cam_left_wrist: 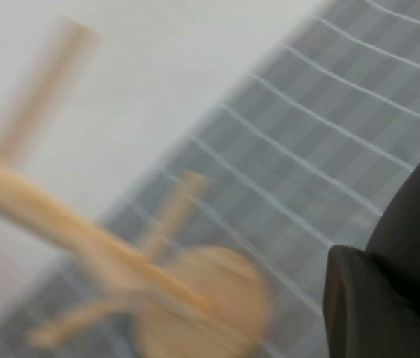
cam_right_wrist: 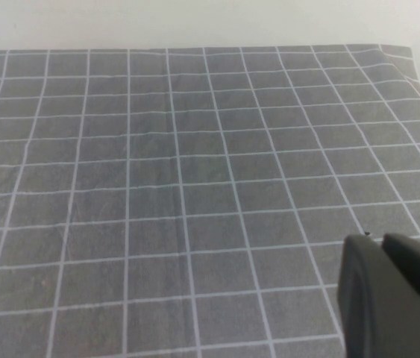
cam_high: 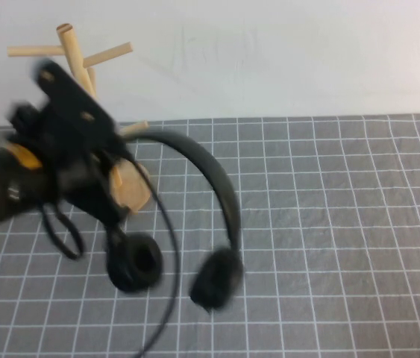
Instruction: Take out the headphones from the headphone stand
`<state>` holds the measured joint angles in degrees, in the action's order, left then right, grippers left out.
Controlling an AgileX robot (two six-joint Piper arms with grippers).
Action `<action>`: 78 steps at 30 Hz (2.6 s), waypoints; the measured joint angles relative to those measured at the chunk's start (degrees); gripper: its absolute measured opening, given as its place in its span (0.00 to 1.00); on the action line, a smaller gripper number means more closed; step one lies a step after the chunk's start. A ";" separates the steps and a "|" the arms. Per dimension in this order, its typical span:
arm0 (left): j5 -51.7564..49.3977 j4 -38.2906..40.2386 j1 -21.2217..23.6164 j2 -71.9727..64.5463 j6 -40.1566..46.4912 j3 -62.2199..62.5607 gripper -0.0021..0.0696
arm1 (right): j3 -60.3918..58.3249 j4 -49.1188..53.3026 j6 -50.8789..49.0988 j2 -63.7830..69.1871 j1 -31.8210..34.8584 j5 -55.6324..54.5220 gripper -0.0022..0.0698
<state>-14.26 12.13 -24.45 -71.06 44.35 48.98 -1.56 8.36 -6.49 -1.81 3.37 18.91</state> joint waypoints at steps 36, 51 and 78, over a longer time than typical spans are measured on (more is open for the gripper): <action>-21.30 -11.37 -3.48 -35.39 -16.52 15.94 0.12 | 0.00 0.00 0.00 0.00 0.00 0.00 0.02; -24.83 -11.37 -3.48 -38.80 -15.65 20.51 0.36 | 0.00 0.00 0.00 0.00 0.00 0.00 0.02; -33.46 -6.36 -3.57 23.00 -34.50 2.54 0.03 | 0.00 0.00 0.00 0.00 0.00 0.00 0.02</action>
<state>-47.71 5.78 -28.02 -48.06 9.85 51.52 -1.56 8.36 -6.49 -1.81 3.37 18.91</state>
